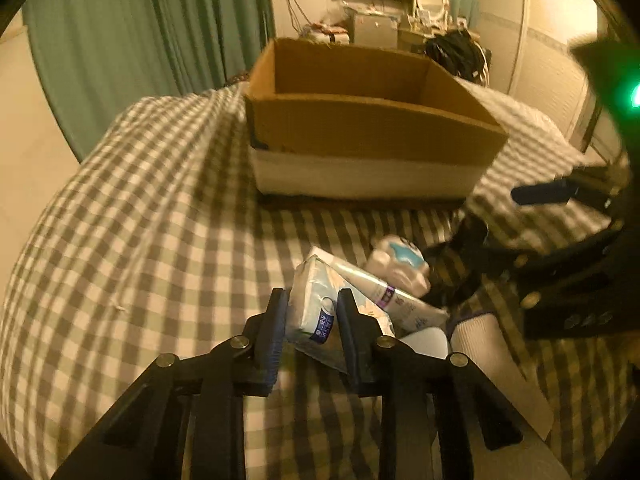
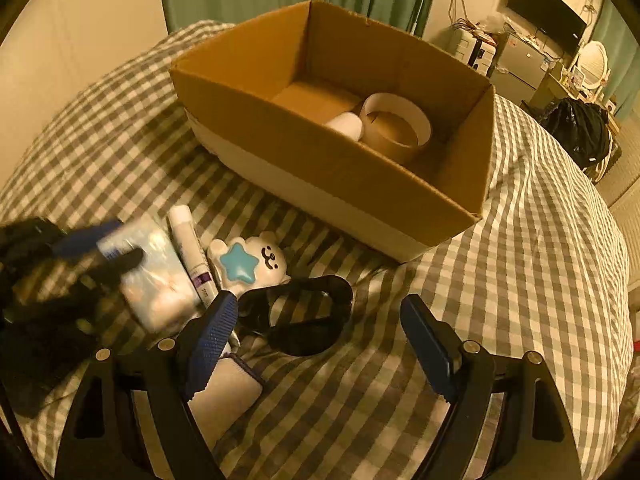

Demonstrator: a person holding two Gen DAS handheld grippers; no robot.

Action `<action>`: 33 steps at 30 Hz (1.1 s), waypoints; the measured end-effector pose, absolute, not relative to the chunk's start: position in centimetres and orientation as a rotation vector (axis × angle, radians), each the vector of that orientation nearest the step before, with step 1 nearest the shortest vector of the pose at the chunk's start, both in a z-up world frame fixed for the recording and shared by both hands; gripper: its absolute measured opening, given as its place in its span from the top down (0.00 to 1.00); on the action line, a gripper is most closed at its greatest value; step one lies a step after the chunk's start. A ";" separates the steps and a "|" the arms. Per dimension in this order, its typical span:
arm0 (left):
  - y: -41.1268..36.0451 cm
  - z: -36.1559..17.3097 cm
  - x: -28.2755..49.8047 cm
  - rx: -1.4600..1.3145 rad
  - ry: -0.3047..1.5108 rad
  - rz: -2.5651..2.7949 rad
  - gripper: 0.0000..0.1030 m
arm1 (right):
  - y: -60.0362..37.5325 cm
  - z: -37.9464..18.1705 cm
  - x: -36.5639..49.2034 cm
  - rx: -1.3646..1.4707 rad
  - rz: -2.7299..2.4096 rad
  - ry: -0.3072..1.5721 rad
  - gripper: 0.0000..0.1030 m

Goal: Organize objects
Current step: 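Grasp the tissue pack with the left gripper while the right grasps the black eye mask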

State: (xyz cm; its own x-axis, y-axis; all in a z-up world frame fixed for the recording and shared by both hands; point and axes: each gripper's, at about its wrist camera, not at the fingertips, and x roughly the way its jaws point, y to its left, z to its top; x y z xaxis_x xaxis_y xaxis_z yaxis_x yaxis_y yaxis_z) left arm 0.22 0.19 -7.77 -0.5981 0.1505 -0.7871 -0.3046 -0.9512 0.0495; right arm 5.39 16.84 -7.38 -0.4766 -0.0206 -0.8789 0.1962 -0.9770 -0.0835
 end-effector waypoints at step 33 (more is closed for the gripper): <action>-1.0 -7.3 -0.5 -1.254 0.214 2.613 0.75 | 15.9 -10.0 5.1 1.596 -2.502 0.354 0.28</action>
